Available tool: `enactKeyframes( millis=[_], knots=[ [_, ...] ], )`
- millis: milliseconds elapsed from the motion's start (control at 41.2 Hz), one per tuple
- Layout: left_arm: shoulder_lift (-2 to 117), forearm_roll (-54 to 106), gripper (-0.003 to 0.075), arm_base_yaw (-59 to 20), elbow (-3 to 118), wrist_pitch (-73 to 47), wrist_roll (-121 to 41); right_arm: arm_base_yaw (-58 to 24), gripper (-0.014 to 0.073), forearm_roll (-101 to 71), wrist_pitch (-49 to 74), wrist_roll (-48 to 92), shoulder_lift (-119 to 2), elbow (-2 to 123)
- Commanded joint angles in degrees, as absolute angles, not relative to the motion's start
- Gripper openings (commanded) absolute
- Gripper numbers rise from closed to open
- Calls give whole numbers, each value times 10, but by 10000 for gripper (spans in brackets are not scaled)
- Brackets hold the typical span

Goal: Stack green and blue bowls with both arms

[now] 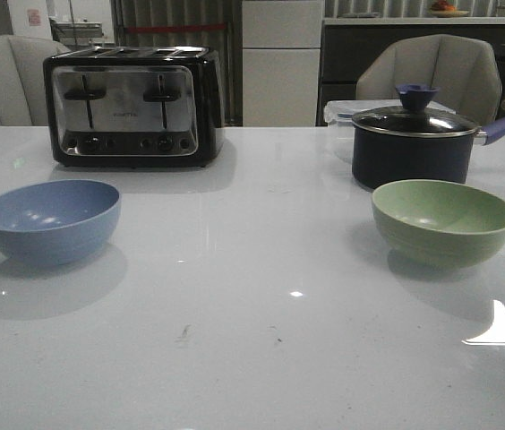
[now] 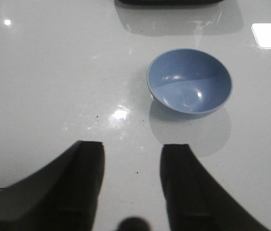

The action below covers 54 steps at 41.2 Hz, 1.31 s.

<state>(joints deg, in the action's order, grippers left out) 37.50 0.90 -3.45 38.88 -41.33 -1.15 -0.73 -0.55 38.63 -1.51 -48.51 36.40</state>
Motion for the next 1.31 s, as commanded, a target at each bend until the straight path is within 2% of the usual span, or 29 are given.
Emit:
enactKeyframes(
  millis=[0,146,631,1092,1189,1286],
  knots=[
    [377,9,532,-34,405,-371,-9,-5,460,-13,324,-15,-507,382],
    [377,9,522,-34,405,-371,-9,-5,459,-45,304,-15,-563,404],
    [377,9,401,-34,405,-371,-9,-5,459,-59,312,-15,-827,575],
    [377,9,400,-34,405,-371,-9,-5,454,-59,329,-15,-1011,709],
    [377,9,401,-34,405,-371,-9,-5,393,-59,334,-15,-1026,721],
    [377,9,400,-34,405,-371,-9,-5,274,-59,332,-15,-1036,723]
  ],
)
